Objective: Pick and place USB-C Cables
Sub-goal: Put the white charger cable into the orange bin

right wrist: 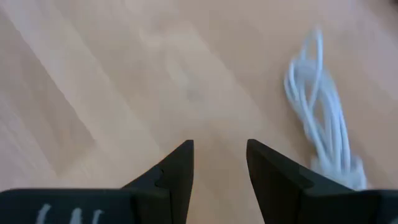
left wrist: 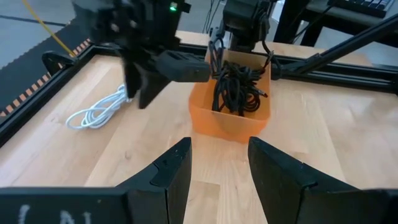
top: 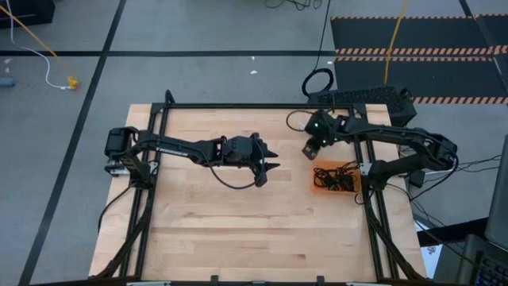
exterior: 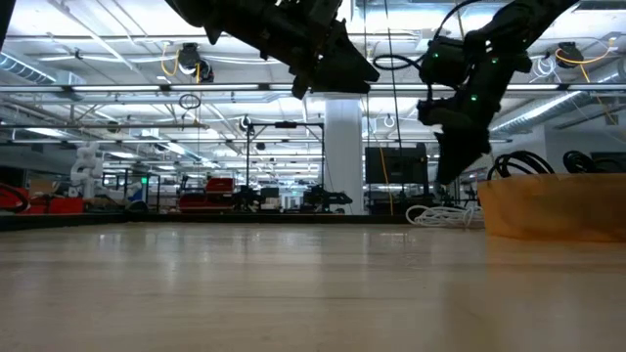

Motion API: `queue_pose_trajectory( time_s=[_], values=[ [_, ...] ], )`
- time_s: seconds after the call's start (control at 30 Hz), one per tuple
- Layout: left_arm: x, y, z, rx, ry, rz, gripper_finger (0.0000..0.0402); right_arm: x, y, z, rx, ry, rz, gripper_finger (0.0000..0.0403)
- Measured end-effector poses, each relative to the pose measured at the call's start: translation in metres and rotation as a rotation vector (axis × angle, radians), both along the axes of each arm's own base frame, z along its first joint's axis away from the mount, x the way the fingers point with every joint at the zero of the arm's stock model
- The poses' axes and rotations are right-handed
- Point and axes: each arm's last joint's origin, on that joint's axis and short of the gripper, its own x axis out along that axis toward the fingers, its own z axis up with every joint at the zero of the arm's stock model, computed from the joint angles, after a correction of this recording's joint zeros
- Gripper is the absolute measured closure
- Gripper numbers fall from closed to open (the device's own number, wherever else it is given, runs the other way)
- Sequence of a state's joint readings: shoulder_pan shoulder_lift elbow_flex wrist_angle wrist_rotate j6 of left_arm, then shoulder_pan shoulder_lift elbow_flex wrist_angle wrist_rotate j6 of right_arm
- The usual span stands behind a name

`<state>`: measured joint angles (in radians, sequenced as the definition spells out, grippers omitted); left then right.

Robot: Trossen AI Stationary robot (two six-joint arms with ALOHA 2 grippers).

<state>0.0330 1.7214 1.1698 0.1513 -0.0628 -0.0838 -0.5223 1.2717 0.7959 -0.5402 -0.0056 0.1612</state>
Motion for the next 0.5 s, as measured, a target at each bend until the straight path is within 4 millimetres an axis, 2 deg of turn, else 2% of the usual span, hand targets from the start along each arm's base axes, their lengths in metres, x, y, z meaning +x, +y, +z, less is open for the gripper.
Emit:
queue_pose_trajectory(
  time_s=[0.2, 0.5],
  values=[
    [0.000, 0.001, 0.000, 0.000, 0.001, 0.002, 0.0240, 0.004, -0.018, -0.004, -0.016, -0.068, -0.056, 0.0272],
    [0.000, 0.002, 0.000, 0.002, 0.001, 0.004, 0.0240, -0.010, -0.049, -0.020, -0.066, 0.038, -0.165, 0.0290]
  ],
)
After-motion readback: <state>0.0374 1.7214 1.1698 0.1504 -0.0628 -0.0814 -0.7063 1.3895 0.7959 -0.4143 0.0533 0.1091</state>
